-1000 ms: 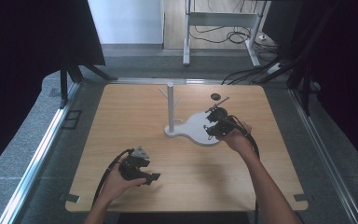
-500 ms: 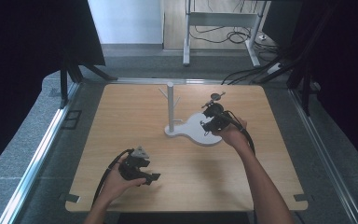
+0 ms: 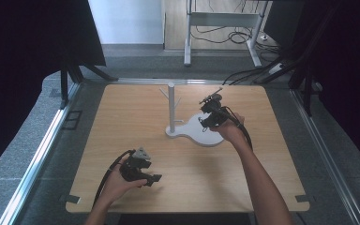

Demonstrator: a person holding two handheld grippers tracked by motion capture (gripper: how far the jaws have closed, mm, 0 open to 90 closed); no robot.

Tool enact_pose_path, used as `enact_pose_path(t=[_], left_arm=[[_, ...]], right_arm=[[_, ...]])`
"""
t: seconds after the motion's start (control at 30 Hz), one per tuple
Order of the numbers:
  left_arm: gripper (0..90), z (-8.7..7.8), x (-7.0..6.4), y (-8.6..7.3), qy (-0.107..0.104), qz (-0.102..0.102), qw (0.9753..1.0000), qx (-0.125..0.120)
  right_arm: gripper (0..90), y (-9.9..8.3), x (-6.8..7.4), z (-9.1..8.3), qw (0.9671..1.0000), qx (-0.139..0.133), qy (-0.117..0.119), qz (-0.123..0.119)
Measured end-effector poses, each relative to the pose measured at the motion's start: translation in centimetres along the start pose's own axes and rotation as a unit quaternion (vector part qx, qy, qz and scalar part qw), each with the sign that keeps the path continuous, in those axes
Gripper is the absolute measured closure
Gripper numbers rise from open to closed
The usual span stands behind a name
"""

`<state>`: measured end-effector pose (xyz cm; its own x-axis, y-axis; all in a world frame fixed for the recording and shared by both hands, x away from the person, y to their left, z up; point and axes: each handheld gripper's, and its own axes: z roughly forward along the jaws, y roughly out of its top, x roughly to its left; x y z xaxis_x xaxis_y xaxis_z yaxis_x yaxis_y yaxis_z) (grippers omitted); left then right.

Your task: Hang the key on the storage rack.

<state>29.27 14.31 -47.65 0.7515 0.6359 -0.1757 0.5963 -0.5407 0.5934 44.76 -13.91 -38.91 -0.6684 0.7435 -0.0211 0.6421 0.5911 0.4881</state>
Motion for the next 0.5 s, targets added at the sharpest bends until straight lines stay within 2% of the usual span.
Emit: enact_pose_path(t=[0.5], left_arm=[[29.9,0.1,-0.1,0.1,-0.005,0.001,1.0,-0.001]], right_arm=[[84.6,3.3,0.1,0.4,0.9999,0.0,-0.004,-0.017]])
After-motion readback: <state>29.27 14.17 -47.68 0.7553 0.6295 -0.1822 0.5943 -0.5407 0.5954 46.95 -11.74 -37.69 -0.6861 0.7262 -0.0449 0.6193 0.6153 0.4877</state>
